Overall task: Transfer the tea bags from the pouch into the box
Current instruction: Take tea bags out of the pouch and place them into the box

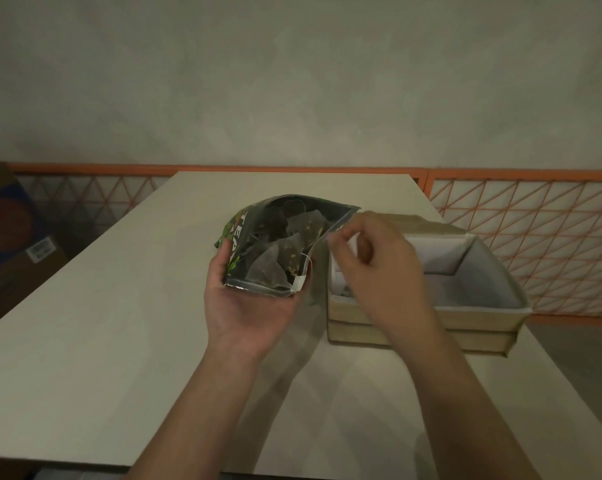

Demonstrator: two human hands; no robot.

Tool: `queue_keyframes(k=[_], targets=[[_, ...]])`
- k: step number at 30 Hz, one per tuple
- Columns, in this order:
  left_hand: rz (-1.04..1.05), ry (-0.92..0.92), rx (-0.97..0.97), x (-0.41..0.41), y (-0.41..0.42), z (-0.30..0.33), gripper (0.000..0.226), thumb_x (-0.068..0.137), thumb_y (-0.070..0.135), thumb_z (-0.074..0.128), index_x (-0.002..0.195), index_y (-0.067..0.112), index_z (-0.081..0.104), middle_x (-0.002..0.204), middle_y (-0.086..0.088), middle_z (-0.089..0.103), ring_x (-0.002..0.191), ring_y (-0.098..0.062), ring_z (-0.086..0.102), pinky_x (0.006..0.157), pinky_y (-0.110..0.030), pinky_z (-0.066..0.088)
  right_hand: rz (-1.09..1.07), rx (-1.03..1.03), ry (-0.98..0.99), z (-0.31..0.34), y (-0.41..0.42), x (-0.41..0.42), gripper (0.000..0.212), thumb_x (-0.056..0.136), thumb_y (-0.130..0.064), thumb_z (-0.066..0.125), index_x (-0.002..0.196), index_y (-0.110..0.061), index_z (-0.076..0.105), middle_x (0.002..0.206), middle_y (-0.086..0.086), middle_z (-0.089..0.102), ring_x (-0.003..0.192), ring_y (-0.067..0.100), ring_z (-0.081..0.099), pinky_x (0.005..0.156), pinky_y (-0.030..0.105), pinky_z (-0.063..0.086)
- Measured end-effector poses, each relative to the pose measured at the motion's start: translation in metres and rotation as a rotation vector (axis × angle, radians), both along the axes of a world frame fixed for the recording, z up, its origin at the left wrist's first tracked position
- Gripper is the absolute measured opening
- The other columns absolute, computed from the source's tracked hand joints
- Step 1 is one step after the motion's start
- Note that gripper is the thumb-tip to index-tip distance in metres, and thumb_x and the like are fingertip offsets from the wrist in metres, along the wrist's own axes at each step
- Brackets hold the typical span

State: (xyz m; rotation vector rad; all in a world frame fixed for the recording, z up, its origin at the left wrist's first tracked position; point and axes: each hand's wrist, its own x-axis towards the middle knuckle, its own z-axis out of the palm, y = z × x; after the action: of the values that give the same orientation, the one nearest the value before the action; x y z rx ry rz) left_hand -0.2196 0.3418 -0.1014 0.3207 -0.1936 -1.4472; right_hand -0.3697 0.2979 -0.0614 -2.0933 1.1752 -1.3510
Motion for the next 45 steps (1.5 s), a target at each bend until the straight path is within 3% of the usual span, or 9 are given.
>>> queue_keyframes(k=[4,8,14,18,21,28,32,38,45], targets=[[0.006,-0.028,0.025,0.002,0.001,0.001,0.068,0.087,0.049,0.06,0.143,0.012,0.055,0.144,-0.011,0.058,0.132,-0.026,0.057,0.113,-0.039,0.041,0.091,-0.11,0.115,-0.011,0.02,0.028,0.021,0.08,-0.044,0.072,0.092,-0.027,0.072,0.084,-0.017,0.053,0.081,-0.001,0.051,0.068,0.019,0.042],[0.013,-0.001,0.03,0.004,0.001,0.001,0.07,0.083,0.048,0.063,0.142,0.011,0.056,0.144,-0.01,0.058,0.134,-0.025,0.055,0.115,-0.035,0.039,-0.007,-0.208,0.263,-0.028,0.018,0.043,0.025,0.074,-0.04,0.077,0.095,-0.025,0.076,0.094,0.003,0.061,0.092,0.023,0.06,0.076,0.035,0.054],[0.03,0.013,-0.003,0.006,-0.002,-0.002,0.067,0.085,0.048,0.062,0.142,0.013,0.056,0.142,-0.015,0.059,0.133,-0.032,0.055,0.115,-0.046,0.037,0.166,0.097,-0.231,-0.006,0.012,0.024,0.005,0.085,-0.024,0.073,0.089,-0.026,0.075,0.089,-0.008,0.055,0.079,-0.003,0.055,0.069,0.008,0.042],[0.004,0.107,-0.039,0.005,-0.004,-0.003,0.063,0.084,0.043,0.068,0.139,0.012,0.06,0.141,-0.019,0.059,0.132,-0.042,0.053,0.115,-0.052,0.037,0.257,0.255,-0.533,0.019,0.006,0.001,0.017,0.094,-0.022,0.061,0.098,-0.008,0.07,0.097,0.008,0.071,0.085,0.019,0.068,0.075,0.027,0.057],[0.013,0.106,-0.036,0.004,-0.005,-0.003,0.06,0.089,0.046,0.064,0.139,0.013,0.06,0.141,-0.019,0.058,0.134,-0.041,0.051,0.117,-0.05,0.035,0.35,0.347,-0.708,0.028,0.003,-0.01,0.023,0.099,-0.017,0.052,0.106,0.003,0.06,0.1,0.015,0.072,0.08,0.022,0.071,0.073,0.032,0.059],[0.007,0.104,-0.018,-0.002,-0.004,0.0,0.054,0.09,0.047,0.062,0.129,0.011,0.068,0.138,-0.021,0.061,0.132,-0.043,0.053,0.117,-0.049,0.035,0.481,0.391,-0.868,0.031,0.004,-0.017,0.019,0.104,-0.02,0.037,0.113,-0.006,0.048,0.105,0.01,0.074,0.074,0.023,0.071,0.066,0.035,0.057],[0.022,0.087,-0.019,-0.002,-0.006,0.002,0.058,0.088,0.046,0.064,0.136,0.014,0.062,0.139,-0.022,0.059,0.131,-0.045,0.053,0.116,-0.049,0.036,0.572,0.325,-1.077,0.039,0.001,-0.022,0.018,0.106,-0.015,0.032,0.114,-0.007,0.045,0.097,0.016,0.07,0.081,0.031,0.07,0.079,0.041,0.057],[0.034,0.076,-0.007,-0.004,-0.003,0.003,0.055,0.087,0.047,0.063,0.132,0.014,0.065,0.135,-0.017,0.063,0.125,-0.036,0.06,0.109,-0.046,0.045,0.534,0.206,-1.111,0.048,-0.01,-0.034,0.019,0.105,-0.014,0.034,0.098,-0.012,0.051,0.084,0.011,0.064,0.08,0.027,0.067,0.084,0.044,0.054],[0.047,0.156,-0.04,-0.008,-0.003,0.006,0.053,0.089,0.042,0.066,0.134,0.013,0.064,0.133,-0.024,0.063,0.124,-0.046,0.059,0.114,-0.052,0.04,0.327,0.213,-0.939,0.023,-0.026,-0.036,0.009,0.103,-0.016,0.043,0.1,-0.012,0.05,0.081,0.002,0.065,0.08,0.022,0.069,0.086,0.039,0.057]])
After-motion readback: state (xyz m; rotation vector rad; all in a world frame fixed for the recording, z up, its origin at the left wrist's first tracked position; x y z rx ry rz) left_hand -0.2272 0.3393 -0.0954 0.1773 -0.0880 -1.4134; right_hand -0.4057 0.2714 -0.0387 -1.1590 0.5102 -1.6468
